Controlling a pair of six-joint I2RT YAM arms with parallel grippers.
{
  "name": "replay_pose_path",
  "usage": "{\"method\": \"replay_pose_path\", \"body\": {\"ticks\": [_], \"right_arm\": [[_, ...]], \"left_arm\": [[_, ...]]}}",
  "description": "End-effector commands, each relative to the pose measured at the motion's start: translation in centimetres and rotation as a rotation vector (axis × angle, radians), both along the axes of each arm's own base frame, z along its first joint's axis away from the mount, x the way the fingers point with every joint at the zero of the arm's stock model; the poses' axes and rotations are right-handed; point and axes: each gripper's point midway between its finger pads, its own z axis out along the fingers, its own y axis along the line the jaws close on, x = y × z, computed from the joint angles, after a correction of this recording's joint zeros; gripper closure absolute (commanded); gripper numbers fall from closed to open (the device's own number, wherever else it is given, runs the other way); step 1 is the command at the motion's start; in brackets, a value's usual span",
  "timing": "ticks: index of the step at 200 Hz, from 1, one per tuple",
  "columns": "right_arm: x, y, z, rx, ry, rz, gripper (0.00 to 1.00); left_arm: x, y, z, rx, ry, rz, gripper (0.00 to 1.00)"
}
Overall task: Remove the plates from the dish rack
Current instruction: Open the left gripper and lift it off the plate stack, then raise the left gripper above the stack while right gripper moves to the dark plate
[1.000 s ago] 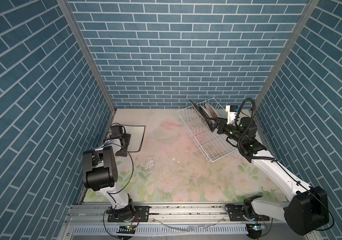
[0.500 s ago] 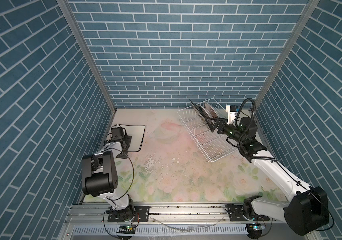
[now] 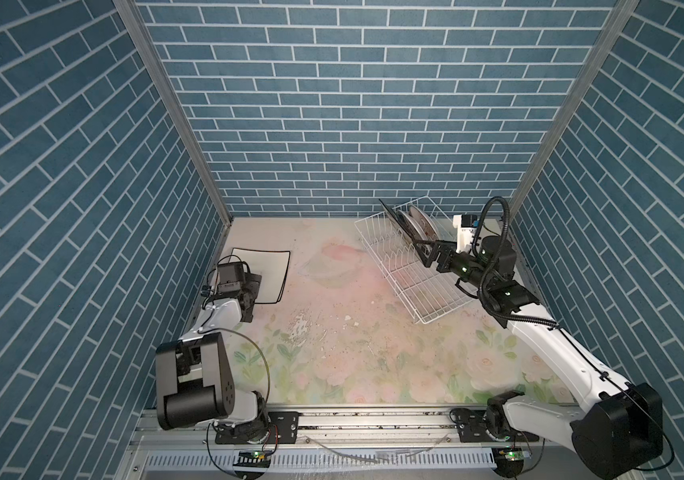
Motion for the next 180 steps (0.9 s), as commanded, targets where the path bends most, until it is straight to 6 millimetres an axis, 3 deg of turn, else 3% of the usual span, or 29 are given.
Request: {"method": "replay_pose_path", "body": {"ticks": [1,9,26,65,117,138,180], "right_arm": [[0.5,-1.7,-0.5,-0.141,0.006,-0.068,0.03],[0.5,-2.0,-0.8,-0.174,0.014,-0.076,0.03],[0.6,-2.8,-1.5,-0.259,0.041,-0.103,0.04],[0.7,-3.2,-2.1,-0.422,0.069,-0.095,0.08],[2.0,-2.0,-4.0,-0.715,0.095,-0.079,0.1],[2.9,-1.1,-4.9,-0.805,0.122,-0.073,0.11],[4.6,-0.2,-6.3,-0.962,0.18,-0.093,0.12]], "left_arm": [[-1.6,0.0,0.6,0.055,0.008,-0.022,0.0],[-1.7,0.0,1.6,0.069,-0.02,-0.026,0.0],[-2.8,-0.6,1.7,0.085,-0.032,-0.052,0.0],[-3.0,-2.8,4.4,0.185,-0.113,-0.2,0.0],[-2.1,-8.4,7.9,0.256,-0.345,-0.436,0.0],[-2.2,-9.8,8.4,0.248,-0.409,-0.476,0.0],[-2.8,-10.9,8.5,0.247,-0.426,-0.511,0.0]]}}
